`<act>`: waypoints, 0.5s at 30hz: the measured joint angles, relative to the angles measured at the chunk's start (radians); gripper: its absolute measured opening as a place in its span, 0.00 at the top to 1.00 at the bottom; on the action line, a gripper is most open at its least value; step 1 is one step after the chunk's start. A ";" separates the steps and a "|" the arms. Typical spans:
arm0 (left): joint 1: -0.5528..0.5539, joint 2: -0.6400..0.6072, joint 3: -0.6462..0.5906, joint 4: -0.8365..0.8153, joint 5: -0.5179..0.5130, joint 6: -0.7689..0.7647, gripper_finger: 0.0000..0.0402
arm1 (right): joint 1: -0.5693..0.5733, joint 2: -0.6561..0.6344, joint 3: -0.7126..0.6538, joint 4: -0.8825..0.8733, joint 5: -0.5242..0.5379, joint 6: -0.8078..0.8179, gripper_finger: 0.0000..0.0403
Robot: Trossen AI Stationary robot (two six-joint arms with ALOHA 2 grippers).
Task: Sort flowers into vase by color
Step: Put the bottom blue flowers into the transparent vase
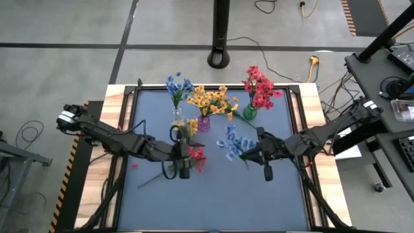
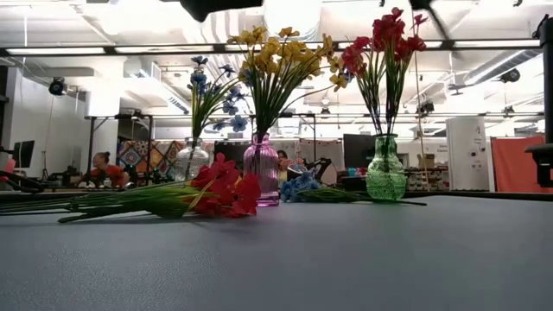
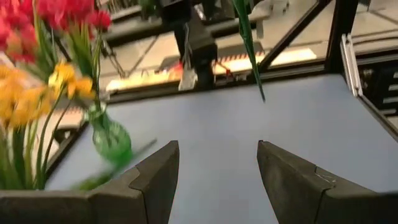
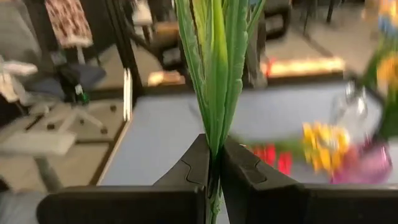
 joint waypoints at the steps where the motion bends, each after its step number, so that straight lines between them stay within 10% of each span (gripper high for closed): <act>1: 0.000 0.011 0.002 0.025 0.000 0.017 0.50 | -0.002 0.014 0.000 0.049 0.000 -0.026 0.96; 15: -0.002 0.073 0.013 0.176 0.000 0.106 0.42 | -0.046 0.228 -0.001 0.380 0.038 -0.245 0.96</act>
